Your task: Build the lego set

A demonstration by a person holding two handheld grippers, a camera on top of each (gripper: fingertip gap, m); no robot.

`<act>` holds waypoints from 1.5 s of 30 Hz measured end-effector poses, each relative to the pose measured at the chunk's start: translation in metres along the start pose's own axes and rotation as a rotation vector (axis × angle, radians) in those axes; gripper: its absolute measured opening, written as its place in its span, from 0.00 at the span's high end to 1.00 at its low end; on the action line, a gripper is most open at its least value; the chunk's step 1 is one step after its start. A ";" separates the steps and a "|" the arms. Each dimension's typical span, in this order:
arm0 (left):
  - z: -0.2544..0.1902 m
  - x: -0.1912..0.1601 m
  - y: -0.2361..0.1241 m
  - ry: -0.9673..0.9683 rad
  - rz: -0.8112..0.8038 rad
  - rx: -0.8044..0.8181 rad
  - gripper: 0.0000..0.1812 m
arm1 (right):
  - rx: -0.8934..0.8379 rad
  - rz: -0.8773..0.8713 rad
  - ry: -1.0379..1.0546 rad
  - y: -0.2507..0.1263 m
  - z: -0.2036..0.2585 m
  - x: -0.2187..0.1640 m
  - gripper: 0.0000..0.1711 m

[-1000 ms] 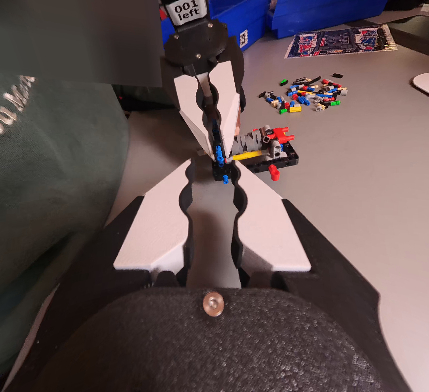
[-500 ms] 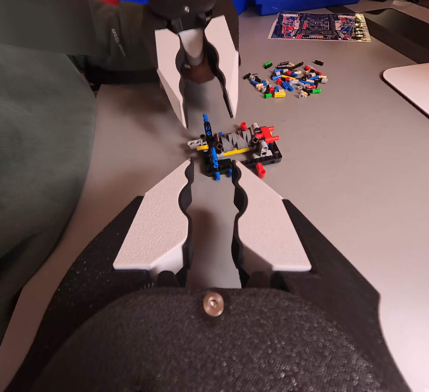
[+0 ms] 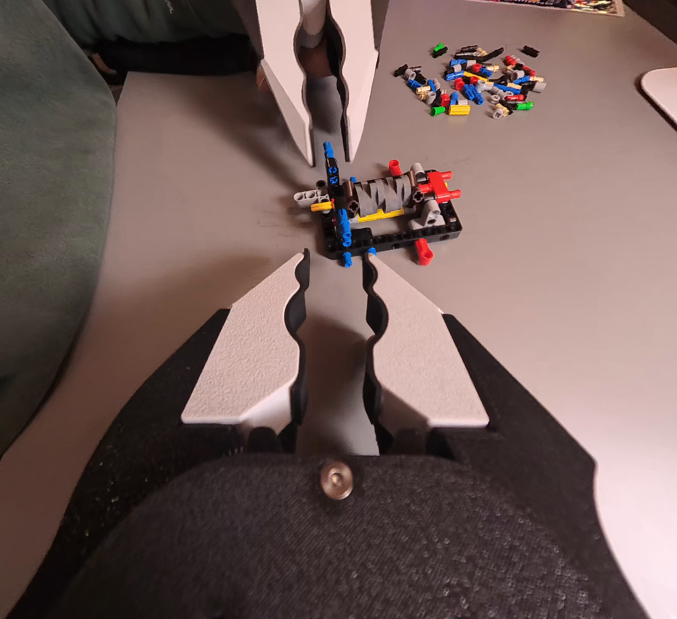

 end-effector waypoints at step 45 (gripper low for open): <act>0.006 0.004 0.004 -0.162 -0.094 -0.097 0.99 | -0.059 -0.032 -0.194 0.041 0.004 0.030 0.97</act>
Point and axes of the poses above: each gripper's, where its closed fingertips meet, y out along the fingers, x out of its top, z = x × y across the jaws, the point moved 9 cm from there along -y, back along the fingers, and after that the axes turned 4 degrees about z, right-handed, at the moved point
